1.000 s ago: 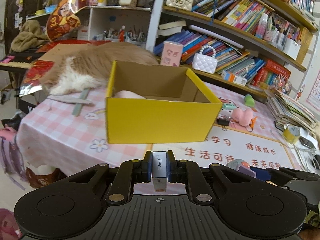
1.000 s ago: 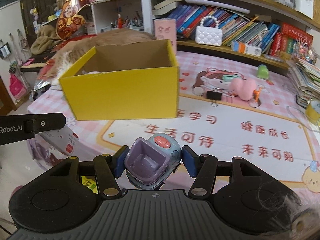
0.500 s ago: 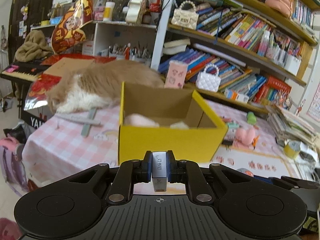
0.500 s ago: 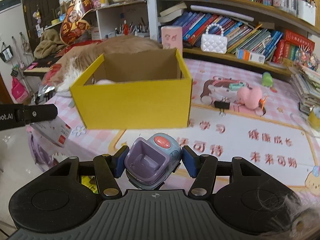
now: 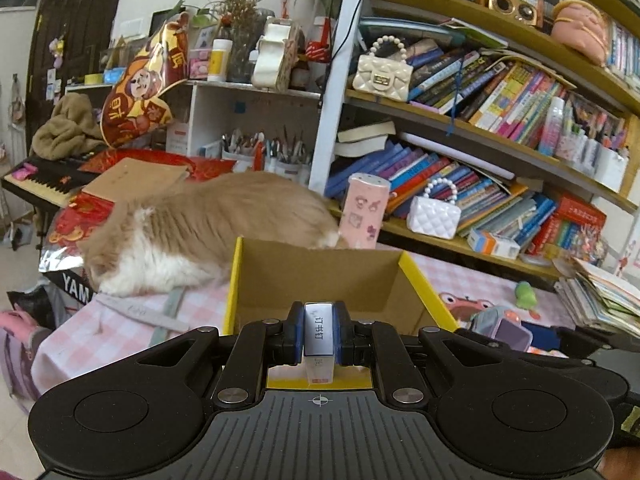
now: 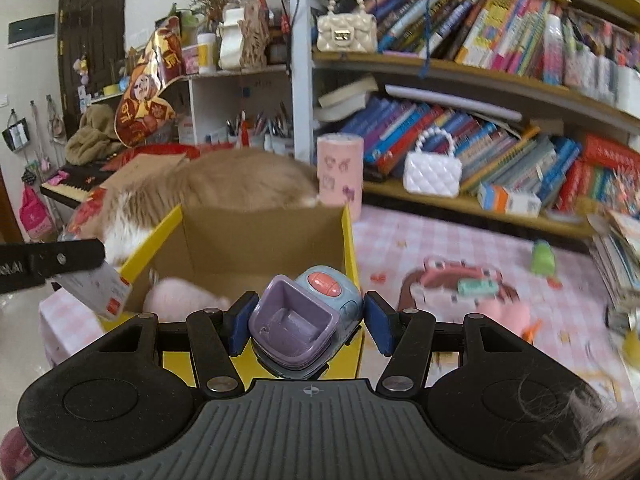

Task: Organize objects
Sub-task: 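Carry the white tag box and purple car with both tools toward the yellow box, then open both tools to drop the tag box and purple car into the box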

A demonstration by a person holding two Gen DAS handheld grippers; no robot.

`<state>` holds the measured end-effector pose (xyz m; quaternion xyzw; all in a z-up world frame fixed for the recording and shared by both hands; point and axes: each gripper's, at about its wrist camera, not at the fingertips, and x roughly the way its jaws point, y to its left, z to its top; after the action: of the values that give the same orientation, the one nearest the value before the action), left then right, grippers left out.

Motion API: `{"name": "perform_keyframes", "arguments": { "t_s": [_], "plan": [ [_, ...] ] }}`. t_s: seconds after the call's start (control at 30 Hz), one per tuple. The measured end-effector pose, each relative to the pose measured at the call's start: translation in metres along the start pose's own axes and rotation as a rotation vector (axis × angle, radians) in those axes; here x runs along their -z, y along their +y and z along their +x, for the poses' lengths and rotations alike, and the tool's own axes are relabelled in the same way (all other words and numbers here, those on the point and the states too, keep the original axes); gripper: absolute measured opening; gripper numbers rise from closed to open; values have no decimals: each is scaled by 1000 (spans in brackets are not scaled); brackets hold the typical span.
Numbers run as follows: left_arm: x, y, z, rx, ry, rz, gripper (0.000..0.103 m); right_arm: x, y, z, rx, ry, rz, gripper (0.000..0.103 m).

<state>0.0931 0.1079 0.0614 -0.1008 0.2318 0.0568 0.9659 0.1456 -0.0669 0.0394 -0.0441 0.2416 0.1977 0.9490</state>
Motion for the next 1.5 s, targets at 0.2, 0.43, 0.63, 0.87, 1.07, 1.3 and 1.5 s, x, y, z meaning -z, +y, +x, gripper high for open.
{"name": "perform_keyframes", "arguments": {
  "t_s": [0.2,0.43,0.63,0.87,1.07,1.3,1.5],
  "plan": [
    [-5,-7,36,-32,25,0,13,-9,-7,37,-26,-14,-76,54],
    [4,-12,71,-89,98,13,13,-6,-8,80,-71,33,-172,54],
    [13,-16,89,-125,146,32,13,2,-3,104,-123,85,-248,54],
    [20,-21,97,-132,161,42,13,6,0,115,-160,98,-293,55],
    [20,-20,100,-150,158,18,15,4,2,123,-184,116,-312,55],
    [14,-13,92,-117,103,-53,38,1,3,117,-164,102,-337,66],
    [5,-17,73,-116,34,-22,51,-5,-1,96,-140,47,-320,69]
  ]
}}
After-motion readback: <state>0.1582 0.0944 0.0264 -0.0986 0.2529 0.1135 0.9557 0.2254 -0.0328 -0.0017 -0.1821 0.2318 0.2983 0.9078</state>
